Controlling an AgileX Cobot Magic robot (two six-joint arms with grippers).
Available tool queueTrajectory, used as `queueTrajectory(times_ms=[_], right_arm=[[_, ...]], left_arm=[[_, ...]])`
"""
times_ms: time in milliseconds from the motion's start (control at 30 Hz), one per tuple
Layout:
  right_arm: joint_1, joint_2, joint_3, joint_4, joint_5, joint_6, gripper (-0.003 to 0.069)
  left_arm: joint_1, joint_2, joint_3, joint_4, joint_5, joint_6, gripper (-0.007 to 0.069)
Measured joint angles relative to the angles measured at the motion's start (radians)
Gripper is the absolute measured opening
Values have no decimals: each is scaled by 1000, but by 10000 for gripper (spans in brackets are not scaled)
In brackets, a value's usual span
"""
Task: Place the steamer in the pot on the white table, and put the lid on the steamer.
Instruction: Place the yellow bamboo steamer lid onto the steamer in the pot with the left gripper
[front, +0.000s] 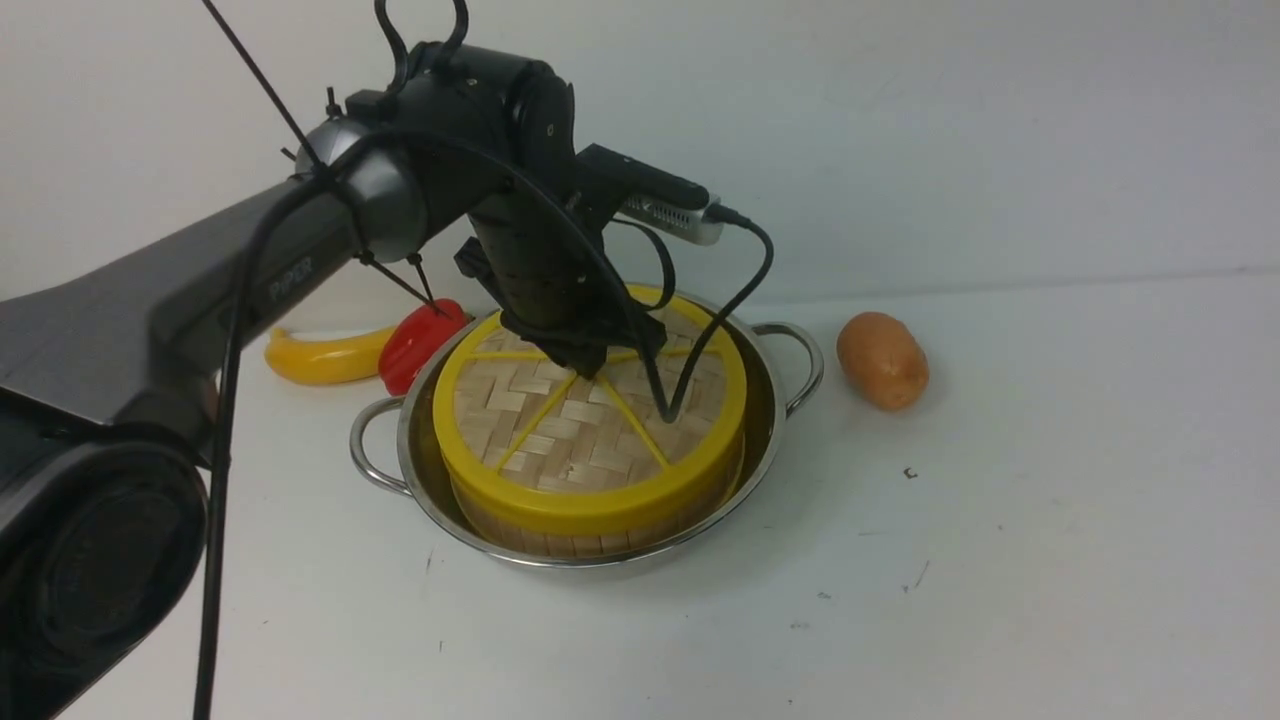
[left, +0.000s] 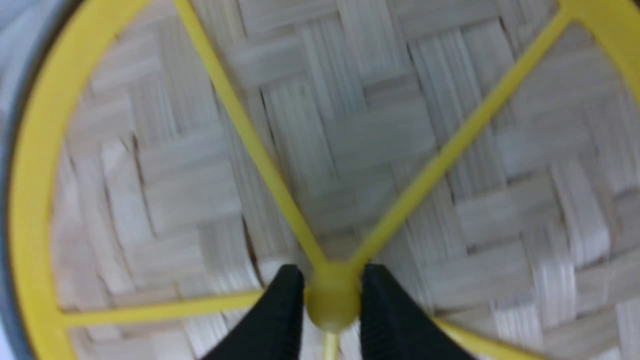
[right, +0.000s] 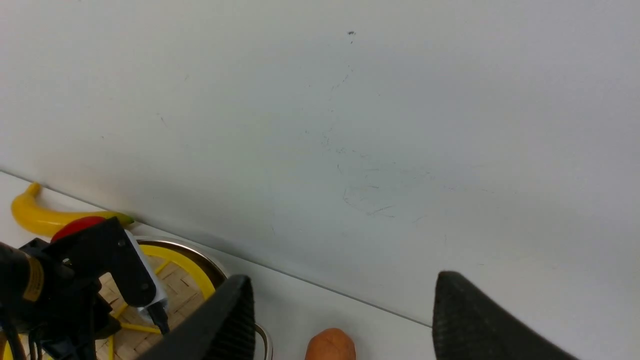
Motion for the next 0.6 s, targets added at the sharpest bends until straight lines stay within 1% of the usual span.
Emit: queueTrajectory(times_ms=[33,67,200,267,300,367,400,433,467,500,533,567,600], right_arm=[[0,-1,0,0,0,0,468],[0,-14,3,0,0,0,468],[0,-95,41,0,-4,0,467],[0,-151,93,-1,-9,0,451],[0,-184,130,-2,-9,0,436],[0,-275,239,-11,-13,0,382],[0,-346,328,-15,-14,0,332],[0,-397,393,-17,-15,0,293],[0,-464,479,-22,-15,0,242],[0,-549,590,-27,-15,0,176],[0,-549,590,-27,-15,0,176],[0,-653,726,-30,-33,0,101],[0,-730,827,-30,-72,0,55]], left_arm=[[0,-1,-2,2,-2,0,190],[0,-13,-8,8,-3,0,251],[0,-87,-12,36,38,0,402],[0,-138,-12,51,57,-1,418],[0,-170,-12,58,67,-3,409],[0,-256,-12,67,87,-10,330],[0,-334,-12,71,95,-10,248],[0,-370,-11,71,98,-10,198],[0,-433,-2,72,98,-10,102],[0,-513,19,73,98,-8,50],[0,-527,19,73,97,-8,41],[0,-630,71,73,90,-5,4],[0,-706,119,73,79,-2,-9]])
